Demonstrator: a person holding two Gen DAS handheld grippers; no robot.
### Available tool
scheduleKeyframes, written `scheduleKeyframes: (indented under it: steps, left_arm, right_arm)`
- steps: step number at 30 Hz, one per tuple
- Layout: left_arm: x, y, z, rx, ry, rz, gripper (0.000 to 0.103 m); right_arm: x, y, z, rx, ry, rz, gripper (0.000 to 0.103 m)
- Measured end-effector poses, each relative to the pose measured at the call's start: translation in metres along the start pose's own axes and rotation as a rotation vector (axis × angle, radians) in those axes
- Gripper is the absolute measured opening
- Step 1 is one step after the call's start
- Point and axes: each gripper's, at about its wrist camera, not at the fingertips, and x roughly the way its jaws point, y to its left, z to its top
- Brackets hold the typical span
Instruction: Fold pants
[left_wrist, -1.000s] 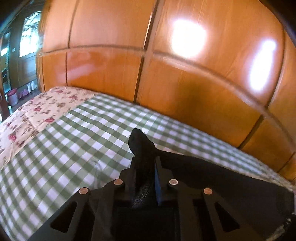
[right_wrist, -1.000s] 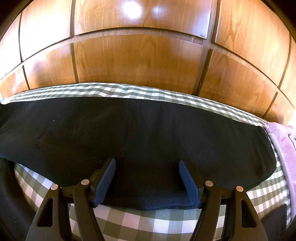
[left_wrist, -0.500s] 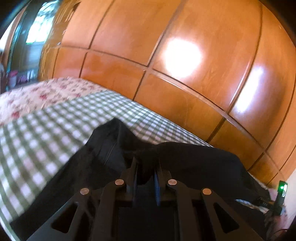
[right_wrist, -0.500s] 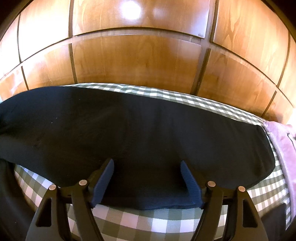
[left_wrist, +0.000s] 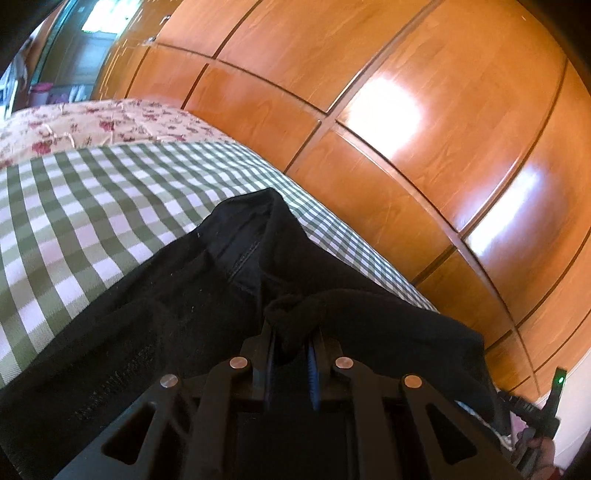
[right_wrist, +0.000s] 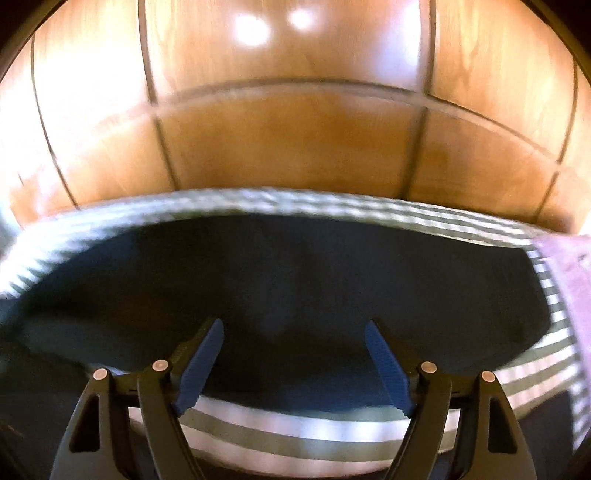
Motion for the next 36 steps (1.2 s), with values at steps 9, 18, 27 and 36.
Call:
scheduleKeyframes:
  steps: [9,18,27,36]
  left_arm:
    - [-0.002,0.005,-0.001,-0.025,-0.004,-0.023,0.014]
    - [0.005,0.014,0.000,-0.062,0.025,-0.047,0.014]
    - [0.000,0.028,0.001,-0.137,-0.005,-0.101,0.013]
    - [-0.053,0.036,0.021,-0.238,-0.180,-0.254,0.013]
  right_arm:
    - [0.034,0.075,0.066,0.209,0.152,0.269,0.080]
    - [0.097,0.072,0.047,0.458,0.325,0.278,0.036]
    - [0.025,0.064,0.023,0.317,0.165,0.426,0.012]
    - [-0.076,0.067,-0.039,0.215,-0.010,0.547,0.012]
